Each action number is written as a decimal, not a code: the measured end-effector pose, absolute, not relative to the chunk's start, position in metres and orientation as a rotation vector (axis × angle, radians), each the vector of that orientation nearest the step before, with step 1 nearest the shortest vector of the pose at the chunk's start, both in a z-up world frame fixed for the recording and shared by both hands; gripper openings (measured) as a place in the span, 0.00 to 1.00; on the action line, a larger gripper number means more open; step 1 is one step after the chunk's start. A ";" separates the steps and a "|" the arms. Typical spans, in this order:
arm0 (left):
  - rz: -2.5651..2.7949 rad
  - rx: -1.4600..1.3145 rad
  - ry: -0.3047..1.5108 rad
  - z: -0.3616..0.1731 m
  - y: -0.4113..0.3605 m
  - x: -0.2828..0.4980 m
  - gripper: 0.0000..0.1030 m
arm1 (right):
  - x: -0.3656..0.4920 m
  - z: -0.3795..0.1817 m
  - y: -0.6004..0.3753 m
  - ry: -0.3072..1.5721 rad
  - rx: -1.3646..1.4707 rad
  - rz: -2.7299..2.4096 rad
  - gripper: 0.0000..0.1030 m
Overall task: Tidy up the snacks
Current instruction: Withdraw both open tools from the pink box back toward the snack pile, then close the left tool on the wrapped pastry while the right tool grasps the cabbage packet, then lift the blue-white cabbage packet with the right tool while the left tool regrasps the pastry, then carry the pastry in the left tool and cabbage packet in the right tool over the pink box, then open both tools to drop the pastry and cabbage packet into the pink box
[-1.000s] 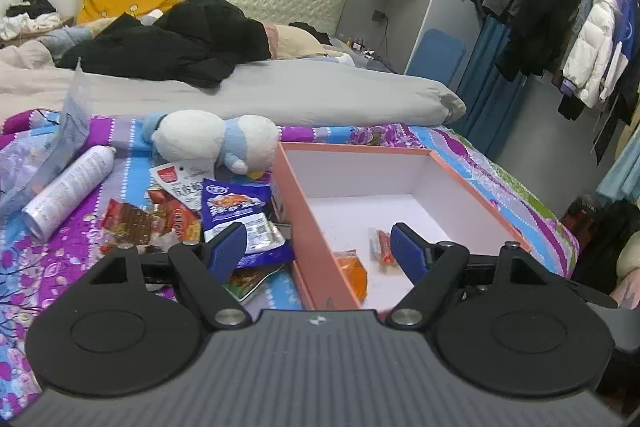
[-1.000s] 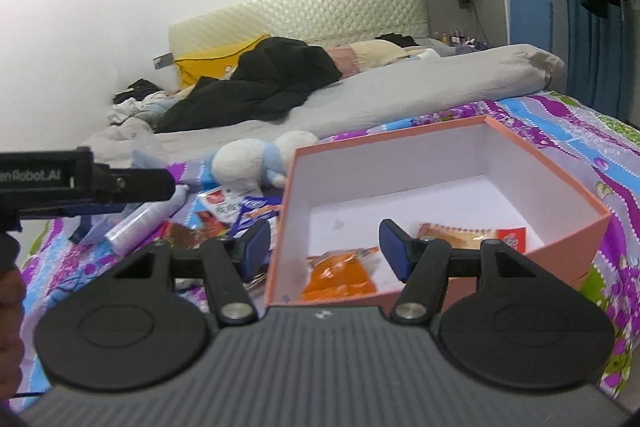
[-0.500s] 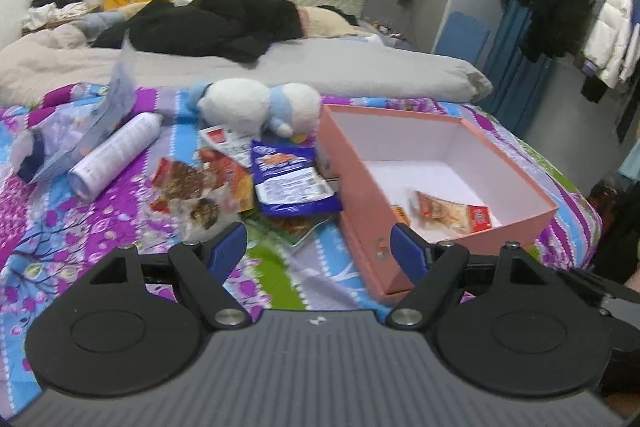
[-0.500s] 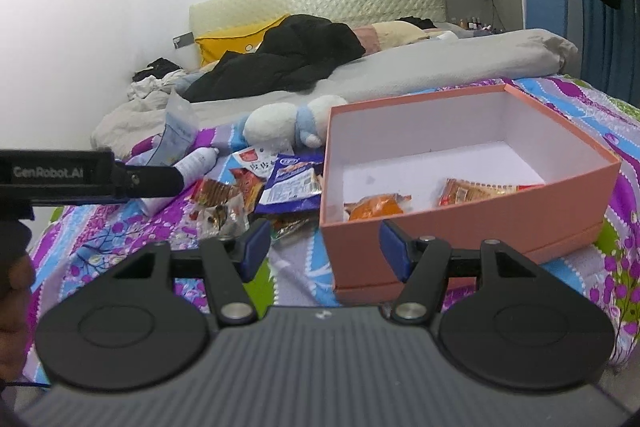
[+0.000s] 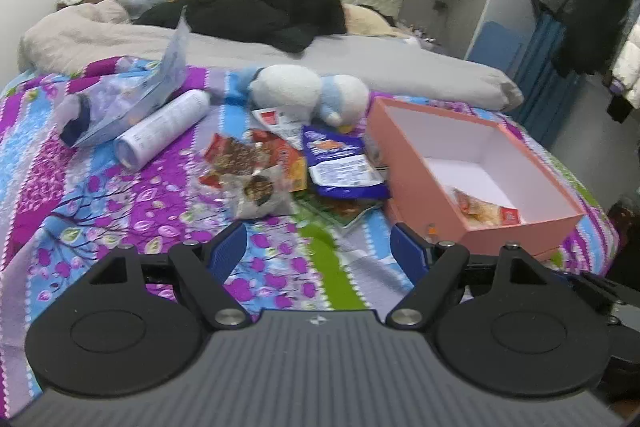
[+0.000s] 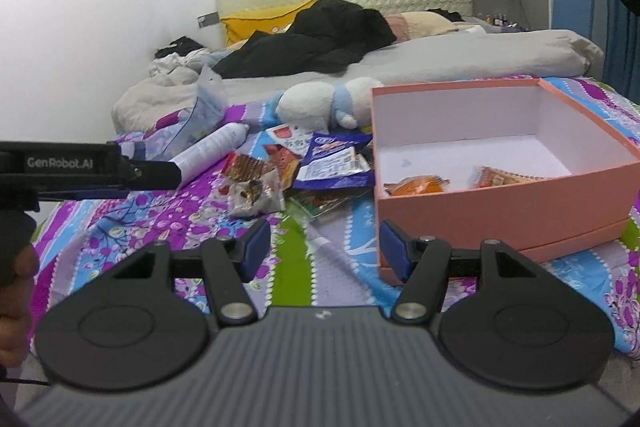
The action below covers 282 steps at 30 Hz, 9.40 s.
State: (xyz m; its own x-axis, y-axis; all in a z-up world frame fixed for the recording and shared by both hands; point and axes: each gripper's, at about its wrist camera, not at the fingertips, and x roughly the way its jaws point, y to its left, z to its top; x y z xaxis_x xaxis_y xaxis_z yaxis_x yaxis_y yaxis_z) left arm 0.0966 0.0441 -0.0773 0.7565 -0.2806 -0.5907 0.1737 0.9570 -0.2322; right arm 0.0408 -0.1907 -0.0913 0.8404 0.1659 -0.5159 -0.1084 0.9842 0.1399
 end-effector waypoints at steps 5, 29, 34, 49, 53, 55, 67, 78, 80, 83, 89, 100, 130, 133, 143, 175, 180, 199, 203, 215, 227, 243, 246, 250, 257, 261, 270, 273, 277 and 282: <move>-0.217 -0.208 0.694 -0.089 0.057 0.107 0.80 | 0.045 -0.094 -0.184 0.566 0.085 0.158 0.61; -0.086 -0.300 0.765 -0.161 0.084 0.211 0.80 | 0.163 -0.120 -0.136 0.606 -0.095 0.245 0.60; -0.109 -0.333 0.805 -0.187 0.087 0.245 0.79 | 0.194 -0.140 -0.124 0.634 -0.240 0.203 0.59; -0.172 -0.347 0.855 -0.232 0.081 0.298 0.65 | 0.231 -0.190 -0.087 0.618 -0.596 0.208 0.33; -0.173 -0.339 0.857 -0.234 0.082 0.304 0.45 | 0.232 -0.195 -0.082 0.589 -0.650 0.209 0.19; -0.173 -0.341 0.861 -0.233 0.084 0.305 0.37 | 0.231 -0.194 -0.080 0.584 -0.649 0.215 0.16; -0.159 -0.372 0.857 -0.220 0.091 0.277 0.24 | 0.206 -0.172 -0.079 0.556 -0.630 0.239 0.04; -0.133 -0.388 0.851 -0.204 0.106 0.216 0.21 | 0.151 -0.149 -0.078 0.537 -0.598 0.282 0.03; -0.126 -0.398 0.852 -0.201 0.111 0.203 0.21 | 0.139 -0.146 -0.079 0.551 -0.576 0.297 0.03; -0.119 -0.395 0.854 -0.198 0.114 0.184 0.21 | 0.123 -0.144 -0.079 0.556 -0.564 0.319 0.03; -0.110 -0.367 0.863 -0.195 0.115 0.154 0.21 | 0.089 -0.139 -0.082 0.580 -0.546 0.359 0.03; -0.112 -0.334 0.910 -0.191 0.108 0.112 0.21 | 0.032 -0.134 -0.098 0.638 -0.473 0.405 0.03; -0.019 -0.475 0.966 -0.196 0.100 0.125 0.97 | 0.123 -0.179 -0.135 0.741 0.002 0.261 0.93; -0.020 -0.481 0.975 -0.199 0.099 0.127 0.97 | 0.133 -0.185 -0.132 0.751 0.006 0.241 0.93; -0.007 -0.491 0.971 -0.200 0.099 0.128 0.97 | 0.147 -0.211 -0.123 0.800 -0.032 0.259 0.93; 0.065 -0.211 0.951 -0.213 0.058 0.149 0.77 | 0.117 -0.185 -0.137 0.783 -0.086 0.306 0.59; 0.056 -0.242 0.947 -0.208 0.065 0.149 0.73 | 0.118 -0.177 -0.142 0.770 -0.065 0.305 0.59; -0.092 -0.257 0.840 -0.136 0.050 0.133 0.72 | 0.096 -0.114 -0.172 0.656 0.030 0.273 0.59; -0.129 -0.254 0.811 -0.119 0.041 0.130 0.72 | 0.091 -0.099 -0.184 0.625 0.042 0.256 0.59; -0.268 -0.243 0.759 -0.095 -0.003 0.128 0.72 | 0.077 -0.080 -0.217 0.574 0.030 0.161 0.59; -0.407 -0.189 0.699 -0.069 -0.047 0.176 0.72 | 0.099 -0.069 -0.256 0.530 0.041 0.055 0.59; -0.515 -0.145 0.703 -0.038 -0.116 0.269 0.72 | 0.169 -0.039 -0.313 0.490 0.092 -0.038 0.59; -0.520 -0.140 0.735 -0.043 -0.127 0.287 0.72 | 0.188 -0.043 -0.328 0.535 0.102 -0.038 0.59; -0.541 -0.126 0.828 -0.057 -0.143 0.308 0.72 | 0.208 -0.052 -0.340 0.594 0.101 -0.054 0.59; -0.480 -0.077 0.928 -0.080 -0.164 0.332 0.72 | 0.230 -0.076 -0.348 0.724 0.070 -0.035 0.60; -0.489 -0.065 0.958 -0.089 -0.171 0.335 0.72 | 0.231 -0.084 -0.352 0.751 0.071 -0.042 0.60; -0.469 -0.047 0.933 -0.091 -0.166 0.336 0.85 | 0.232 -0.092 -0.359 0.768 0.108 -0.052 0.85; -0.465 -0.044 0.912 -0.085 -0.164 0.333 0.85 | 0.231 -0.092 -0.356 0.770 0.092 -0.044 0.84; -0.475 -0.056 0.870 -0.077 -0.157 0.324 0.85 | 0.225 -0.091 -0.352 0.759 0.088 -0.037 0.84; -0.473 -0.041 0.786 -0.061 -0.147 0.302 0.85 | 0.214 -0.085 -0.346 0.721 0.090 -0.040 0.84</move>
State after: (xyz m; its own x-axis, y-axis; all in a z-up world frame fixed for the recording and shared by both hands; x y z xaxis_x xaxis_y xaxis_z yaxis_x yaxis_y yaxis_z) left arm 0.3023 -0.1473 -0.0612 0.6083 -0.4245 -0.6707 0.3943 0.8949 -0.2088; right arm 0.2139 -0.3458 -0.0847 0.7506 -0.0056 -0.6607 0.0679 0.9953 0.0687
